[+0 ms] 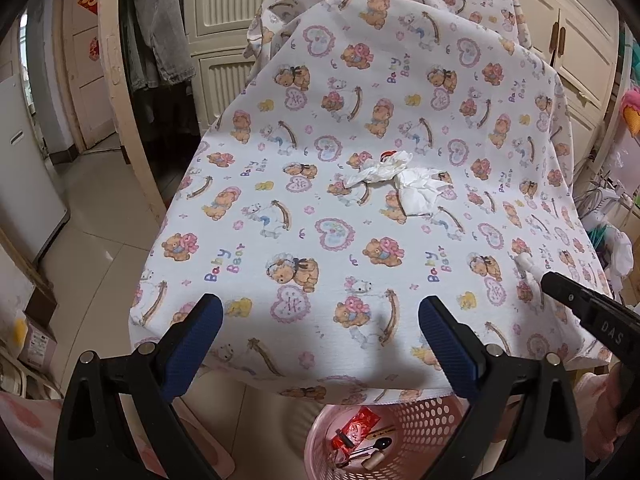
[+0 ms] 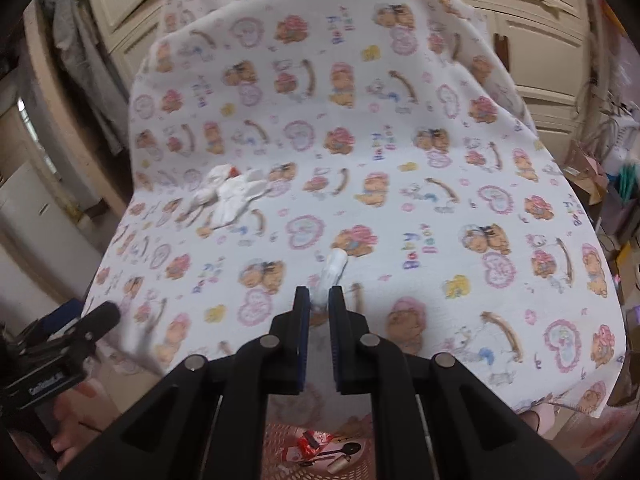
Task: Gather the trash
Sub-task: 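Reach the right tool to the white-handled item and close on its handle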
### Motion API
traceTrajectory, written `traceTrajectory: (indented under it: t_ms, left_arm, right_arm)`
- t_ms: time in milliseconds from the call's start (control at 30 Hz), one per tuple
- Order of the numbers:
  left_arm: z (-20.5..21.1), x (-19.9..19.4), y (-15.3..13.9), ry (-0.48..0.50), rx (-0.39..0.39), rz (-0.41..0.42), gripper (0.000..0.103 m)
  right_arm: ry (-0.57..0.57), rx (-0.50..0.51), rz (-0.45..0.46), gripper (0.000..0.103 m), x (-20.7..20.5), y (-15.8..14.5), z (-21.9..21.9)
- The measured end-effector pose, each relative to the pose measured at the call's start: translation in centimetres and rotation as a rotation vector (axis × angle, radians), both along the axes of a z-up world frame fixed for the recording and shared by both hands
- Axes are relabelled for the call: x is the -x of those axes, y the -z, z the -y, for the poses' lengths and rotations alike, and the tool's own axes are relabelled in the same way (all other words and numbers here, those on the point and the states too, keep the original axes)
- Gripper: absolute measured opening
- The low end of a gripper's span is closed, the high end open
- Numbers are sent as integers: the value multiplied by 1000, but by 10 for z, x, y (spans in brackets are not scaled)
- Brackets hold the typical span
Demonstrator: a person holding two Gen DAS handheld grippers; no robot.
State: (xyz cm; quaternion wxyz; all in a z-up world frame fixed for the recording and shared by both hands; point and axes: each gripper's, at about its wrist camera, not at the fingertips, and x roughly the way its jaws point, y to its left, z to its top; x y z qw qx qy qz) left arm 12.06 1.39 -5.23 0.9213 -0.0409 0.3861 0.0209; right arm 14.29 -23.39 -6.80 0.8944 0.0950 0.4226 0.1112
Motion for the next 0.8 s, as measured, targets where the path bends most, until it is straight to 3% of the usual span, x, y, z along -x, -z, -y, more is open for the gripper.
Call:
traceTrajectory:
  t_ms: [167,233,333,533,600,667,733,800]
  left_arm:
    - [0,-1,2,-1,1,-8,97]
    - [0,-2,2,0,2,-9,97]
    - [1,-3,3,2,5,-13,97]
    - [8,-4,2,19,-6,-11,97]
    - [10,-4,2,24,-8,-12,97]
    - [12,-5,2,30,-7,-13,97]
    - [13,-7,2,39,2,-18,97]
    - [14,-13,1,54,37,-35,97]
  right_arm:
    - [-68,43,-9,9,3,4,-15]
    - [-63,62,-16,10,3,6,-15]
    - [-35,43,-10,20,3,7,-8]
    - [-46,47,-18,20,1,10,-10]
    - [-53,72,-18,19,1,13,-15]
    - [-52,120,3,8,2,14,-21]
    - [-39,168,17,8,3,15,-23]
    - [-24,140,16,8,2,13,-18]
